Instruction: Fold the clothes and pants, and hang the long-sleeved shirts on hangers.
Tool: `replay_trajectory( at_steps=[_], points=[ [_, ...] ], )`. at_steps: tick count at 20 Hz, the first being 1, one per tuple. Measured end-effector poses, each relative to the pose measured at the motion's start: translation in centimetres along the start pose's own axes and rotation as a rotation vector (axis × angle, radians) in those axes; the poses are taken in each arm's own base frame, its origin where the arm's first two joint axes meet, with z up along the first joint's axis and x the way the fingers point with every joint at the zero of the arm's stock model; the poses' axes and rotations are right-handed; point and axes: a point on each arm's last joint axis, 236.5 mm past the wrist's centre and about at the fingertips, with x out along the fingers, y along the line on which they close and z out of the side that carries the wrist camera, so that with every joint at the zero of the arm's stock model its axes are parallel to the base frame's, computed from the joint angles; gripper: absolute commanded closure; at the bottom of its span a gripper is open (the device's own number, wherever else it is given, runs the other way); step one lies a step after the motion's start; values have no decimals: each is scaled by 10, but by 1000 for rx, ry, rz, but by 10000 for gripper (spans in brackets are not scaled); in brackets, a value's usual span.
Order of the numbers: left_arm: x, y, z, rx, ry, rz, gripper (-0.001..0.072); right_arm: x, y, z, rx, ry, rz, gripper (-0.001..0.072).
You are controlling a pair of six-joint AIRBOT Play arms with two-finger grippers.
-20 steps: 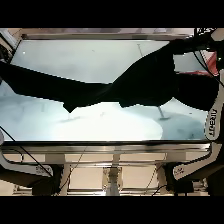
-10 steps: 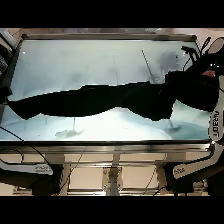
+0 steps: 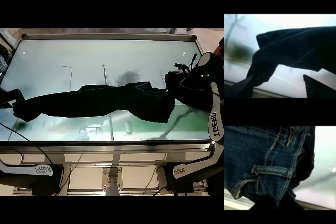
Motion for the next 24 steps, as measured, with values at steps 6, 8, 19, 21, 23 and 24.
replay_trajectory(
  at_steps=[6, 8, 19, 21, 23, 24],
  points=[
    [-50, 40, 9, -47, -172, 110, 137, -6, 5, 2, -12, -38, 8, 681],
    [-49, 43, 0, -52, -155, 94, 136, -12, 7, 4, -23, -63, 6, 681],
    [51, 38, -96, 104, 101, -56, 173, -20, 24, 14, -49, -131, 59, 681],
    [58, 36, -89, 144, 56, -69, 173, -20, 28, 17, -55, -141, 72, 681],
    [65, 35, -79, 174, 13, -78, 174, -20, 34, 19, -65, -148, 81, 681],
    [70, 34, -74, 184, -4, -87, 176, -19, 37, 20, -70, -151, 85, 681]
  ],
)
